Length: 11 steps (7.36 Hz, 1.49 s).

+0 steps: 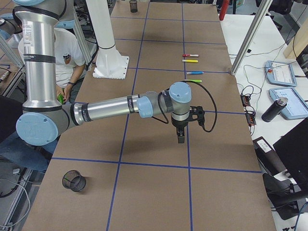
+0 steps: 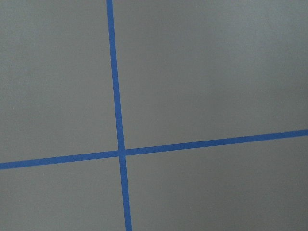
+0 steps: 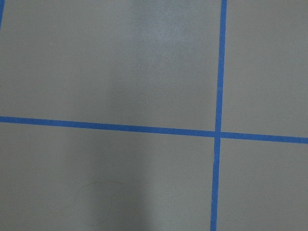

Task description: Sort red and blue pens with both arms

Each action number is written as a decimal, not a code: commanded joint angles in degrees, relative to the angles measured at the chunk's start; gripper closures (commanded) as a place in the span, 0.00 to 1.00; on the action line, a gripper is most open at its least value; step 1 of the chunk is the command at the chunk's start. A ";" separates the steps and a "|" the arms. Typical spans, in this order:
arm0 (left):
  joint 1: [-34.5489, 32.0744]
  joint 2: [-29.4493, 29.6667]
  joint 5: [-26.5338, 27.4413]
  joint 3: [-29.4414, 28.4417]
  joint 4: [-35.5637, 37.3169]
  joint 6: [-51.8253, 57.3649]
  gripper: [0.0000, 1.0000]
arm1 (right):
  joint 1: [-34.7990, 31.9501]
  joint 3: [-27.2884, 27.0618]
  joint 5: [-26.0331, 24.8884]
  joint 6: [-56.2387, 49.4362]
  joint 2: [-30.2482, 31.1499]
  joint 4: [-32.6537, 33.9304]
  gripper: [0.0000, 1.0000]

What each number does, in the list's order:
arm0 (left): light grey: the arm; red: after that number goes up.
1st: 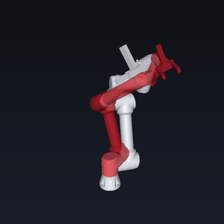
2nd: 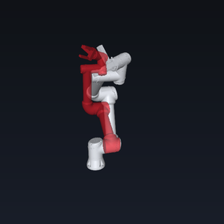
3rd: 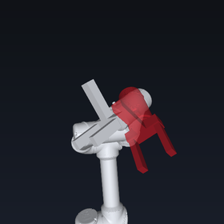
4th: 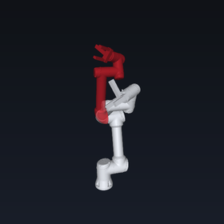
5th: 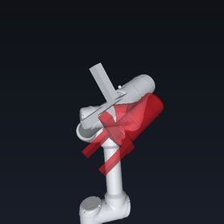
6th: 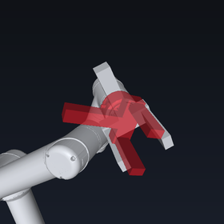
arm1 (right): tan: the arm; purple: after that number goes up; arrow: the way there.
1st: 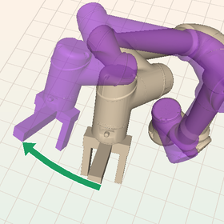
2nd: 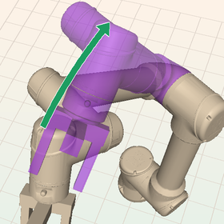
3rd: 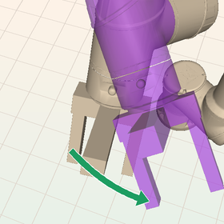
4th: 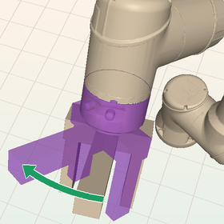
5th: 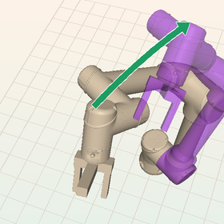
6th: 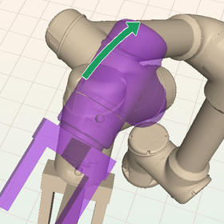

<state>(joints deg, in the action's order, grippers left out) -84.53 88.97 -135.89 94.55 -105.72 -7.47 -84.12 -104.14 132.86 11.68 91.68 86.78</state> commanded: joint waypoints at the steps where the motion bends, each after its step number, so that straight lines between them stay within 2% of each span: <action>1: 0.51 -1.95 -0.07 0.72 -0.19 0.44 0.00 | -0.08 -1.68 -0.32 0.44 1.74 -0.30 0.00; 6: 0.51 -2.48 -0.51 0.37 0.43 0.35 0.00 | 0.27 -2.30 0.38 0.36 2.19 -0.91 0.00; 9: 0.51 -2.75 -0.42 -0.25 0.34 -0.08 0.00 | 2.20 -1.95 0.20 0.62 2.28 -3.72 0.00; 11: 0.51 -2.75 -0.69 0.71 -0.62 -4.21 0.00 | 2.65 -2.29 0.47 0.80 2.45 -3.81 0.00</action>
<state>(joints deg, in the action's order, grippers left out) -84.02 86.23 -136.44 94.50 -105.88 -9.83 -81.74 -106.19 133.17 12.36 93.99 83.13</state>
